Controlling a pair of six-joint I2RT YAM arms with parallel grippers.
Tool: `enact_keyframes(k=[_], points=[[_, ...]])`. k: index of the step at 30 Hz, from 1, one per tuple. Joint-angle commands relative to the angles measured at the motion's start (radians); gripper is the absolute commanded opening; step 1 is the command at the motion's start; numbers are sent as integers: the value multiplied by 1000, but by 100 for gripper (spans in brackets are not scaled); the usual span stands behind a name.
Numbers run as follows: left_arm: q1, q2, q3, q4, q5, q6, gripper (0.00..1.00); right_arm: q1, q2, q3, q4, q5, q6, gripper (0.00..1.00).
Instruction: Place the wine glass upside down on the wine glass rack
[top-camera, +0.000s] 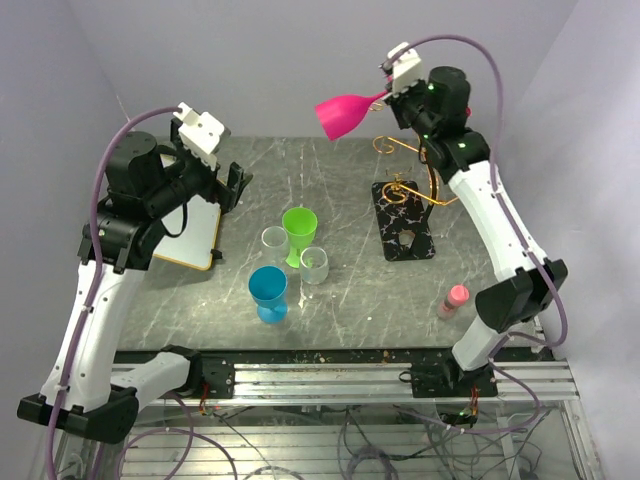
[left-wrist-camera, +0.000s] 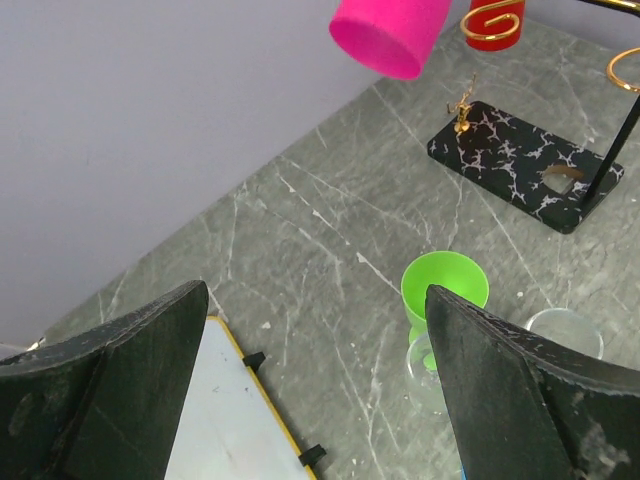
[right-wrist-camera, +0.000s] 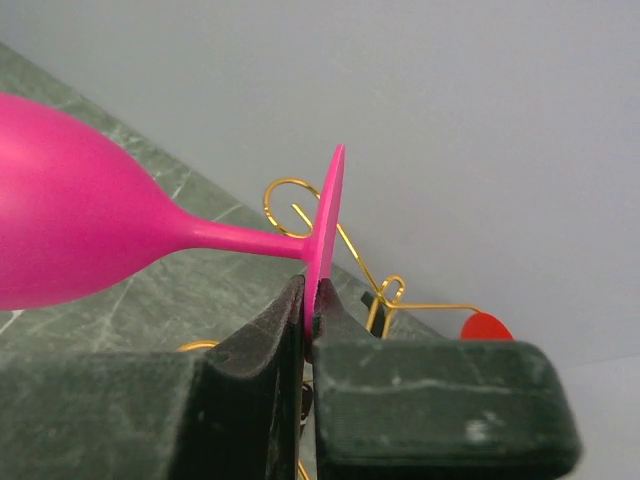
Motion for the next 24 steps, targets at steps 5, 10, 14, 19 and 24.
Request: enact_keyframes(k=[5,10,14,19,24], points=[[25,-42,-10,4,-27,30,100,57,110,42,55,167,-150,0],[27,-40,-2,6,-1,15,99,57,166,50,56,216,-209,0],[31,-42,-3,7,5,11,99,57,186,23,89,252,-261,0],[39,-46,-7,11,12,4,99,57,218,-4,124,333,-338,0],[47,-48,-15,16,25,-9,98,56,238,-11,144,380,-386,0]])
